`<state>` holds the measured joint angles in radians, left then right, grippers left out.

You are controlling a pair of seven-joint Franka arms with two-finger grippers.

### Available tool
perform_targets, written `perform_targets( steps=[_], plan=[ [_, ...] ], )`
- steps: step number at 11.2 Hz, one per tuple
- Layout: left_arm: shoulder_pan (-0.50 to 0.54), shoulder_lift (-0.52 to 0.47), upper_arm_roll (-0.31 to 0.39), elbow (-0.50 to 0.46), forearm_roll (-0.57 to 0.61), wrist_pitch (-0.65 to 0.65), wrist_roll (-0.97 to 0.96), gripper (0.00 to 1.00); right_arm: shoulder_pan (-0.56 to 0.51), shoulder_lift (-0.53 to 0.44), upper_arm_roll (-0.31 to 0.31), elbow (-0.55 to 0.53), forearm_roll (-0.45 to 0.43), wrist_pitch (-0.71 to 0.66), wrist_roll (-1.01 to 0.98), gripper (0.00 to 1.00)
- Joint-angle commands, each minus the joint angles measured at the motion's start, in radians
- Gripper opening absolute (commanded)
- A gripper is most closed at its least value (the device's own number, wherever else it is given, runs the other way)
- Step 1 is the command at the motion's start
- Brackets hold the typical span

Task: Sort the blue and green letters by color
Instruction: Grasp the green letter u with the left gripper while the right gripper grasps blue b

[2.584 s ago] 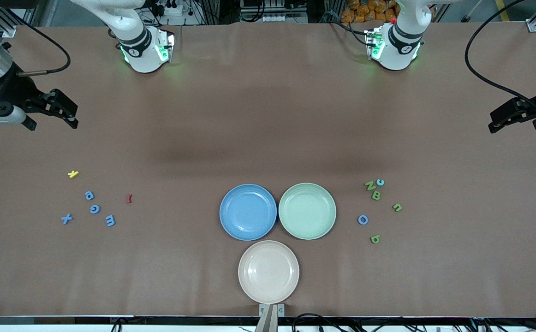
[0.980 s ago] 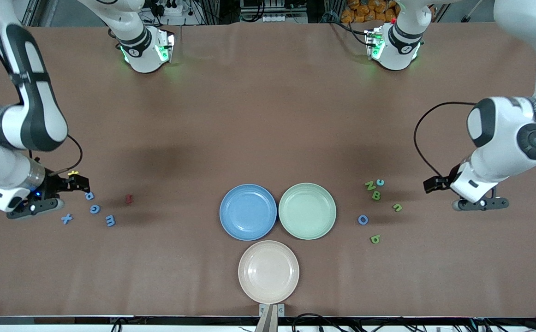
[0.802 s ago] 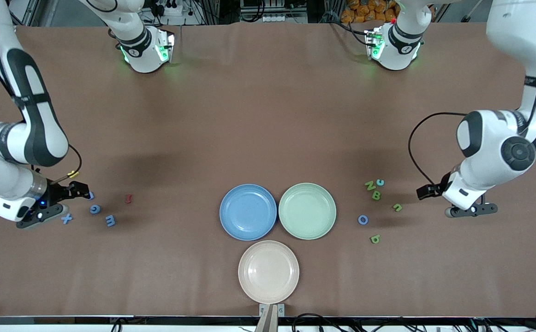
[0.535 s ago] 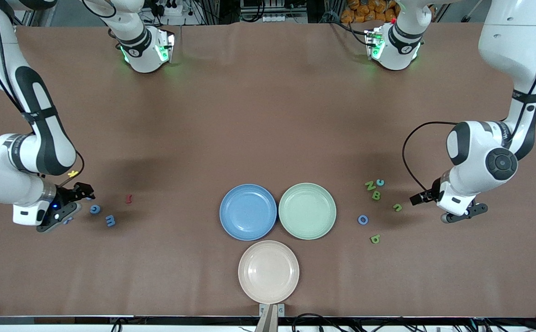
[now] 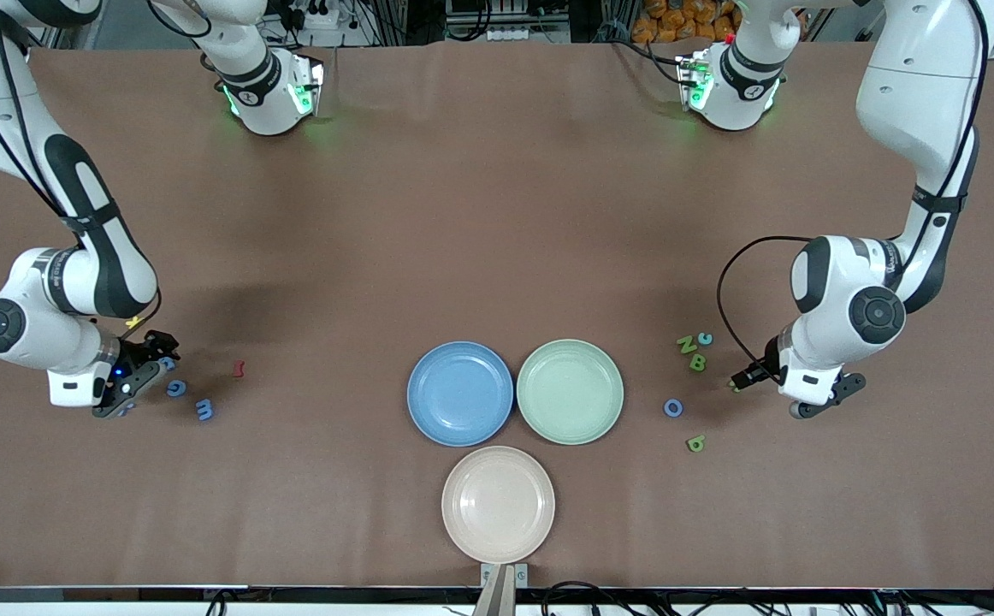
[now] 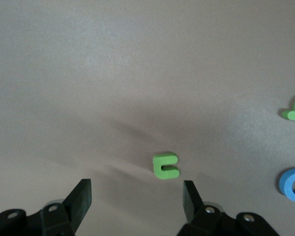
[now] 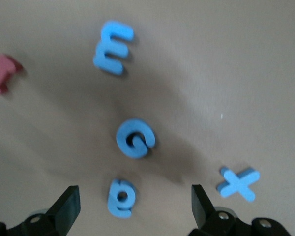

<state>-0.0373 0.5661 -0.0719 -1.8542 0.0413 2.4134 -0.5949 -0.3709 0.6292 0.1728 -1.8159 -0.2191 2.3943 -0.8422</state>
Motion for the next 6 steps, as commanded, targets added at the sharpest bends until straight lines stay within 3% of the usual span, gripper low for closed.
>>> perform_targets(
  steps=[1,3,6],
  plan=[
    [-0.006,0.07,0.006,0.085,0.025,0.013,-0.028,0.79,-0.052,-0.009,0.016,-0.084,-0.017,0.09,-0.032,1.0],
    [-0.012,0.098,0.007,0.113,0.026,0.013,-0.026,0.79,-0.053,-0.003,0.016,-0.131,-0.017,0.169,-0.017,1.0],
    [-0.021,0.123,0.007,0.119,0.025,0.013,-0.031,0.72,-0.042,-0.003,0.016,-0.126,-0.016,0.166,-0.015,1.0]
  ],
)
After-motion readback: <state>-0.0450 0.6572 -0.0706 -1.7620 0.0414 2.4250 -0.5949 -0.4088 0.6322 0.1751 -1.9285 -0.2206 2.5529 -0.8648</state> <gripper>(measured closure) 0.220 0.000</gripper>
